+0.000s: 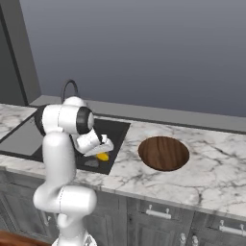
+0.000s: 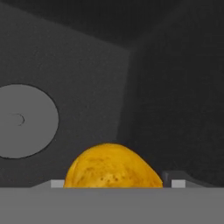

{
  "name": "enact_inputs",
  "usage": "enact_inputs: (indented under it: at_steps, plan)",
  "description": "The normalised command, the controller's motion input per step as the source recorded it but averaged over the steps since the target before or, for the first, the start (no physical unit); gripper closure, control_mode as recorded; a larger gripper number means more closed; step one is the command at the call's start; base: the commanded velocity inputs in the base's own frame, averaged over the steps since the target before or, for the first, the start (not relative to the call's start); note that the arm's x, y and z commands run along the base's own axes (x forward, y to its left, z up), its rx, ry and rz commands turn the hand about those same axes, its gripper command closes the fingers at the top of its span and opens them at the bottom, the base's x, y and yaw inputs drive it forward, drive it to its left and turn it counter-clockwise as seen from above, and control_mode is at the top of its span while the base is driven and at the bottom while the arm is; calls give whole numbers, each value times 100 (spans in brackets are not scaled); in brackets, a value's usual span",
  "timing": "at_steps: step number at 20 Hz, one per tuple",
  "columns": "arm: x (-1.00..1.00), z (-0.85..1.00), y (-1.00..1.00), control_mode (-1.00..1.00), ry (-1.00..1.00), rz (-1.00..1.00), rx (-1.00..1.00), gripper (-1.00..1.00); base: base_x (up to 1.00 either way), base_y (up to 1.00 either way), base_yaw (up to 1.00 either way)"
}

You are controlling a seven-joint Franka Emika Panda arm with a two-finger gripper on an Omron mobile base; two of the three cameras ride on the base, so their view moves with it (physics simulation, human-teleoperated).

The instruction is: Pick the potatos from the cabinet and place them in one bowl. Pick the mango from the sink and place it in the other bowl.

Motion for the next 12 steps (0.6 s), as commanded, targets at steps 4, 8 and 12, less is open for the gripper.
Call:
enact_inputs:
  at_steps: [4, 8, 12]
  plan:
    - [-3, 100, -13, -100, -17, 0, 16, 100, 0, 0, 0]
    - [-3, 100, -8, -100, -12, 0, 16, 100, 0, 0, 0]
    - [-1, 76, -14, -100, -2, 0, 3, 100, 0, 0, 0]
